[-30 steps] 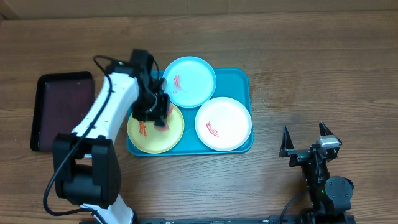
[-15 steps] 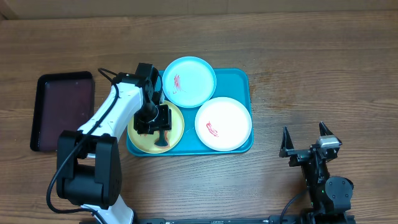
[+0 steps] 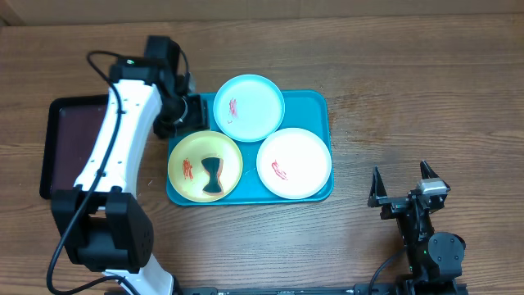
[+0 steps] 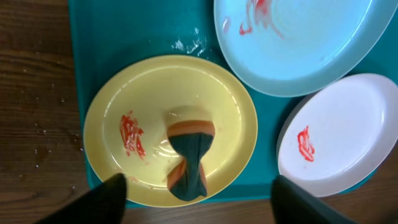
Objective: Clean dirty plates on tray and stack at the side
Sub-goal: 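Carry the sponge with the left gripper onto the yellow plate, then move the right gripper to the yellow plate's right rim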
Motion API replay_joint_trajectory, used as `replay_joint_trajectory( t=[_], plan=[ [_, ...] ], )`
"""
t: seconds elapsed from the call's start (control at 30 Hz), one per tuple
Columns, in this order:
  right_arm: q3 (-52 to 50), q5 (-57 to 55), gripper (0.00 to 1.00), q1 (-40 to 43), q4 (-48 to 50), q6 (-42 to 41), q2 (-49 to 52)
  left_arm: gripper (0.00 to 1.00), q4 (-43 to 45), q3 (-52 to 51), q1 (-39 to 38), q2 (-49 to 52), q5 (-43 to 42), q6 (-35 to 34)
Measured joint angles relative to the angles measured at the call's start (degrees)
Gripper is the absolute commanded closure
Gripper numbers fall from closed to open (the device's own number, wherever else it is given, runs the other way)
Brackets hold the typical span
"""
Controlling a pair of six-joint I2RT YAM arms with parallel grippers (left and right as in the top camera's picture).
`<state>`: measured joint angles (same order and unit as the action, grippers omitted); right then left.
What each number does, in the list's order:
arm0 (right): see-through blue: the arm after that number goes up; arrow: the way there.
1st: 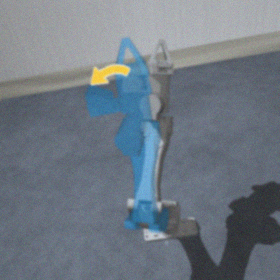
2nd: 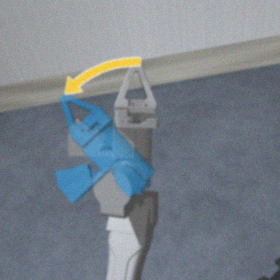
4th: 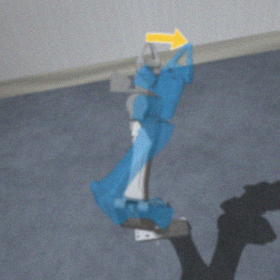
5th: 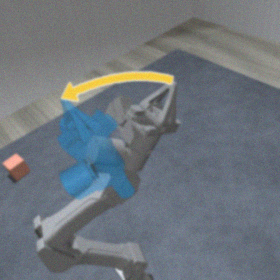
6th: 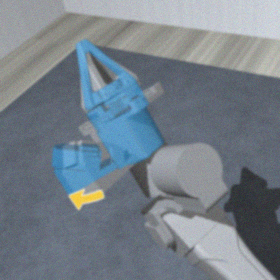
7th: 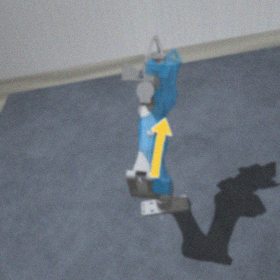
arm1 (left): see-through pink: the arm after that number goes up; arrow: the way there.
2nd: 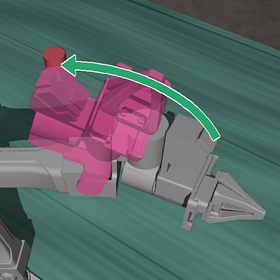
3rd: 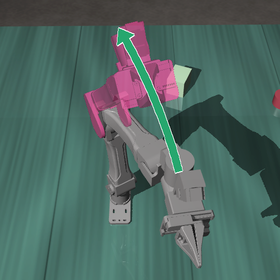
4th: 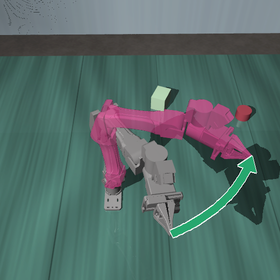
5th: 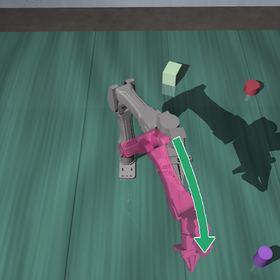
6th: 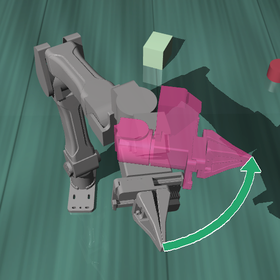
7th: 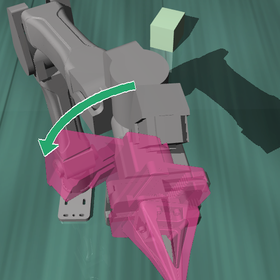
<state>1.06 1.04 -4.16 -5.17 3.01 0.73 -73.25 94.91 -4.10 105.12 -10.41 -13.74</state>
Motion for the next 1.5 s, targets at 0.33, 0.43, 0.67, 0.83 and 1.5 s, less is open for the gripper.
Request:
replay_joint_trajectory(
  t=[0.33,0.43,0.67,0.83,1.5],
  plan=[
    [0.0,0.0,0.00,0.0,0.0,0.0,0.0,0.07,-1.2,0.1,0.3,0.0,0.0,0.3],
    [0.0,0.0,0.00,0.0,0.0,0.0,0.0,0.07,-1.3,0.1,0.3,0.0,0.0,0.4],
    [0.0,0.0,0.00,0.0,0.0,0.0,0.0,0.05,-1.3,0.1,0.3,0.0,0.0,0.4],
    [0.0,0.0,0.00,0.0,0.0,0.0,0.0,0.05,-1.3,0.1,0.3,0.0,0.0,0.3],
    [0.0,0.0,0.00,0.0,0.0,0.0,0.0,0.09,-1.4,0.1,0.3,0.0,0.0,0.3]
  ],
)
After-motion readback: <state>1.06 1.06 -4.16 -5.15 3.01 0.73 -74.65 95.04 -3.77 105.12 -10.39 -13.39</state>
